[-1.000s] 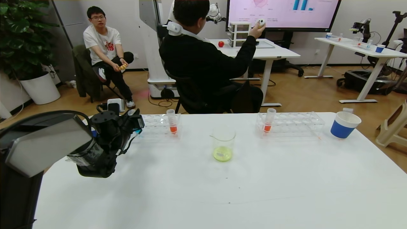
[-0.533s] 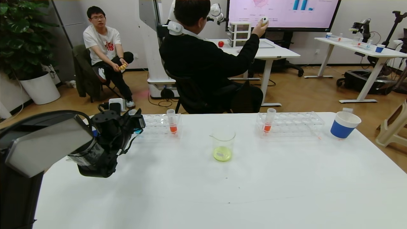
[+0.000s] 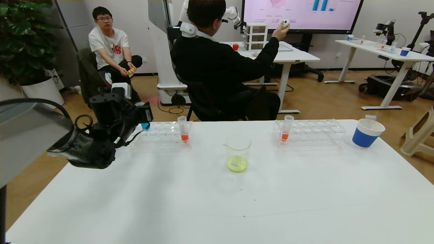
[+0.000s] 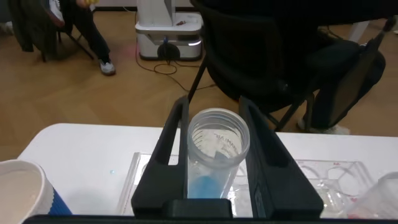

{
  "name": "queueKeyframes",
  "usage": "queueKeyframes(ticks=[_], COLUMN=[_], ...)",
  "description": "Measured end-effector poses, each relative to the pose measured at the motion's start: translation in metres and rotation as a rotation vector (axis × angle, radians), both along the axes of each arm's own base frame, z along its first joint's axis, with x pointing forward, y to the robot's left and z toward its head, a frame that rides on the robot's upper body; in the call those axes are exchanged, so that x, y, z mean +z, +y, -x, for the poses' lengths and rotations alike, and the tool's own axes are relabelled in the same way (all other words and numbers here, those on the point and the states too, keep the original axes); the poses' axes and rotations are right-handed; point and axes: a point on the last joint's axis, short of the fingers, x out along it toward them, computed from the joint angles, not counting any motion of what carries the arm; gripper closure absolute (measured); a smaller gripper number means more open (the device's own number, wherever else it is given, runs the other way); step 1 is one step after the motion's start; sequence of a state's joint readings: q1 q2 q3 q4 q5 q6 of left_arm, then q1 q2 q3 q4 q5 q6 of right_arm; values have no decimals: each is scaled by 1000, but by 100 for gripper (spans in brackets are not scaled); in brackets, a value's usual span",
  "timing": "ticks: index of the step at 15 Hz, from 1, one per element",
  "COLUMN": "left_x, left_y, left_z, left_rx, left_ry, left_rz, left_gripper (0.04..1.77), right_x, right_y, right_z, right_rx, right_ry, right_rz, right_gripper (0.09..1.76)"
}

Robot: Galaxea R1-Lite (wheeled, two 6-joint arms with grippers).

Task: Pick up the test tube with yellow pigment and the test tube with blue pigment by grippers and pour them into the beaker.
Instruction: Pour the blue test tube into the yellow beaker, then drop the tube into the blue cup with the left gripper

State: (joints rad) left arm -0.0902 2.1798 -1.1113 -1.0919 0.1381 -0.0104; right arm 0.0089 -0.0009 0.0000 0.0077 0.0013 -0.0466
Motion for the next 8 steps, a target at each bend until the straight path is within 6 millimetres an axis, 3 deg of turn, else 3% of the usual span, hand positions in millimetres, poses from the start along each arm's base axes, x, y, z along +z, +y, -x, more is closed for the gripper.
queueKeyframes(ticks=[2,5,8], left_x=[20,31,44], left_y=[-1,-2,-24], left_z=[3,7,7], left_rx=[-2,-7,-81], left_ry=[-35,-60,-102], left_rz=[4,6,7], left_gripper=[127,127,127], right_x=[0,0,0], right_y=[0,0,0], right_z=[0,0,0], right_rx=[0,0,0], right_ry=[0,0,0], right_rz=[0,1,0], right_gripper=[11,11,11])
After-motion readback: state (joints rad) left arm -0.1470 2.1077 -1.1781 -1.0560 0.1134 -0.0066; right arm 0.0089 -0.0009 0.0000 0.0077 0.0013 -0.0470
